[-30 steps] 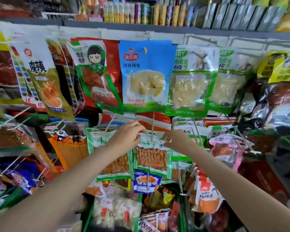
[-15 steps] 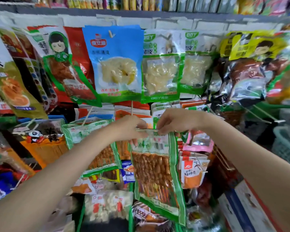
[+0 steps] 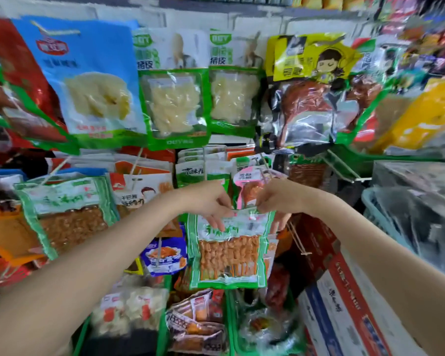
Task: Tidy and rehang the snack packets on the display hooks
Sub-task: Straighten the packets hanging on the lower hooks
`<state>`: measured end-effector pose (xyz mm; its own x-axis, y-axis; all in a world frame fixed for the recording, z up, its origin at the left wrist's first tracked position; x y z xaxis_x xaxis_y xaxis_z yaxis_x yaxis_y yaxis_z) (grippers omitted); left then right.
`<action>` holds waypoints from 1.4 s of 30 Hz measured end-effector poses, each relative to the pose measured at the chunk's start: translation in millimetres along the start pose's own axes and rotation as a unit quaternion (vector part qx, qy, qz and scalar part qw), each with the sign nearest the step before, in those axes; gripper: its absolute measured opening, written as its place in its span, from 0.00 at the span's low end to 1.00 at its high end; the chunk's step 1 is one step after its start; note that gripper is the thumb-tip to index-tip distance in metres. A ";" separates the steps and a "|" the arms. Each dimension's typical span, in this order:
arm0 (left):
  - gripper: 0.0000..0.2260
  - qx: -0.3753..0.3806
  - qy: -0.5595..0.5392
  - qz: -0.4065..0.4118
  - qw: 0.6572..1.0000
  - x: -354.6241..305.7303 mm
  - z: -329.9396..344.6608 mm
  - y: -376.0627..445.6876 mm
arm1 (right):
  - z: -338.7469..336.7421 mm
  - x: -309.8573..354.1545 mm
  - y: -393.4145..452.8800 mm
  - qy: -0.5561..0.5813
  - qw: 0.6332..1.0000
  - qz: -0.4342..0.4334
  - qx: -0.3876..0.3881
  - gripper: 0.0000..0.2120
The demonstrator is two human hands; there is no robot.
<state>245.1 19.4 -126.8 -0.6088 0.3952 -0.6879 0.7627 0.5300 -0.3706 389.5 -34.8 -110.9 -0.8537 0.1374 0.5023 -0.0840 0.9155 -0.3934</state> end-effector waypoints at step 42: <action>0.10 -0.268 -0.164 -0.194 0.929 283.4 152.9 127.7 | 237.3 -131.7 218.5 0.034 0.995 0.010 -0.097 0.12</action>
<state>203.3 84.4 -464.5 -0.6496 -0.1062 -0.7528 0.2285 0.9171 -0.3266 361.6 57.4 -445.8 -0.8164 0.1766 0.5498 0.0401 0.9671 -0.2511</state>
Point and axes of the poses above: each hand's wrist, its own y-axis towards the middle knuckle, its own z-axis out of the palm, x = y × z, the point moved 4 cm from there along y, towards the middle knuckle
